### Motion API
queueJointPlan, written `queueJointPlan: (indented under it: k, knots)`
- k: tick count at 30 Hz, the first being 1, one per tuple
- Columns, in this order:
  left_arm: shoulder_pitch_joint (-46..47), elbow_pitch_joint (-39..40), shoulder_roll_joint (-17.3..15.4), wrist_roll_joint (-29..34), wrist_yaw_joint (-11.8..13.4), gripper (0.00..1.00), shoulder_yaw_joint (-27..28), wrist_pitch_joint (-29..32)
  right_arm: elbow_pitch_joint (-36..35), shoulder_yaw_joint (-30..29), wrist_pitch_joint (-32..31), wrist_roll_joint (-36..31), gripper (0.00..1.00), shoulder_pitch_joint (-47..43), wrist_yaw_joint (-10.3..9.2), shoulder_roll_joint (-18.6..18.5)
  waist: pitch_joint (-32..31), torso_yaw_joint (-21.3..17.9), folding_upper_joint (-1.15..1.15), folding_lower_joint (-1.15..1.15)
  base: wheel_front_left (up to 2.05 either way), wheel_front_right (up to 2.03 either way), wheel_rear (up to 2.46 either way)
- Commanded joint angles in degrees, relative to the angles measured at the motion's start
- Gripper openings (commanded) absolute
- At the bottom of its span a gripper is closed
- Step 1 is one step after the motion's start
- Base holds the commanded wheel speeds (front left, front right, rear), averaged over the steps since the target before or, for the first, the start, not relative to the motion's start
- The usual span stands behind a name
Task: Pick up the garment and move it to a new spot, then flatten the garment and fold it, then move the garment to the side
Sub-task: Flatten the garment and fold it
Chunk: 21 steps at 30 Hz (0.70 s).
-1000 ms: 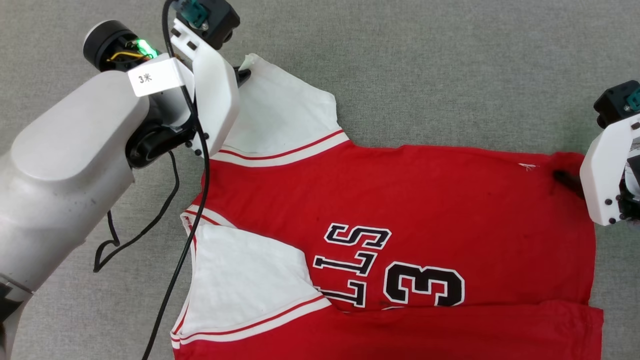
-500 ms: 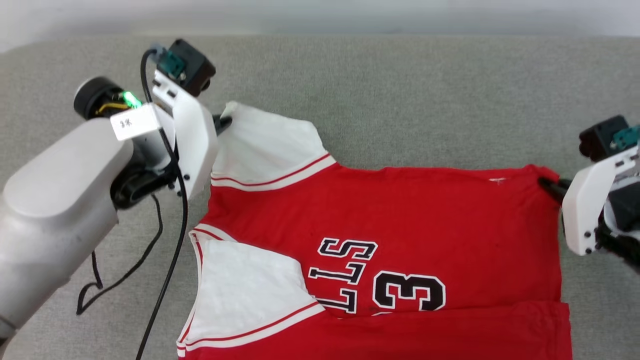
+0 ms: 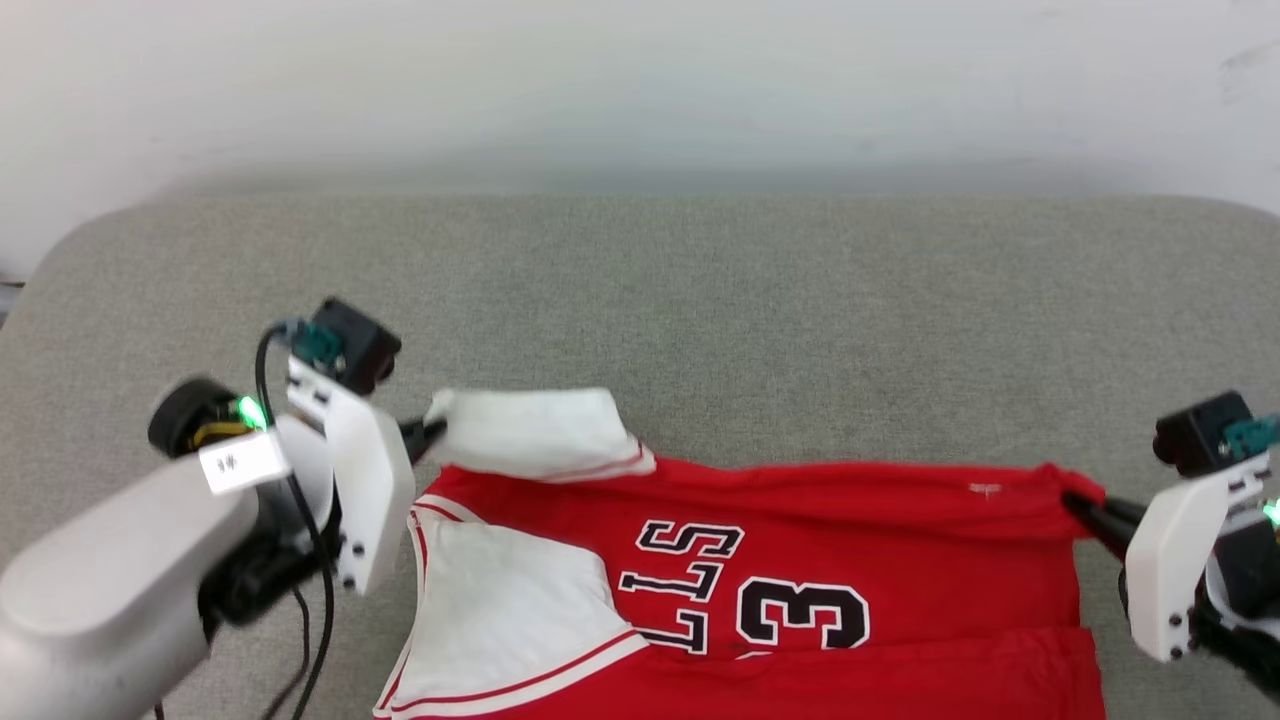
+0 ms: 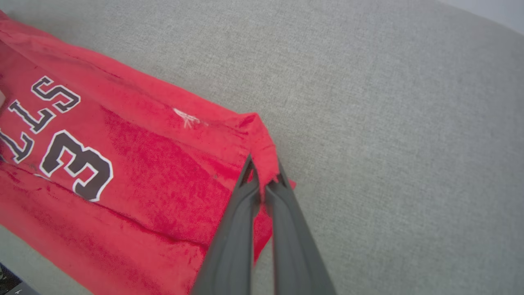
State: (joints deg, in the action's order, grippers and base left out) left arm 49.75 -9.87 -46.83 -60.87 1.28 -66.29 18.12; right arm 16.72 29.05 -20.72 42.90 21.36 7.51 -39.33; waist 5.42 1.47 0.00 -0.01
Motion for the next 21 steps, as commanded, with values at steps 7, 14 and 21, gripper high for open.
queueJointPlan:
  k: [7,14,21]
  knots:
    - [-11.49,8.85,-5.19,-2.54,6.6,0.0,-1.49,-3.39,-3.36,-3.09,0.28,0.61,0.0,-9.83,-0.05,0.57,-3.8,-0.21,0.0,0.01,0.0,0.0,0.0]
    - [-19.03,13.42,-7.83,-4.65,10.49,0.0,-2.96,-5.26,-4.98,-5.91,-0.58,0.75,0.0,-17.48,-0.05,1.64,-4.56,0.24,0.0,0.01,0.0,0.0,0.0]
    - [-23.02,11.66,-6.28,-6.73,10.96,0.0,-3.74,-6.32,-3.2,-7.05,-2.38,0.43,0.0,-20.87,-0.05,4.15,-3.21,0.2,0.0,0.01,0.0,0.0,0.0]
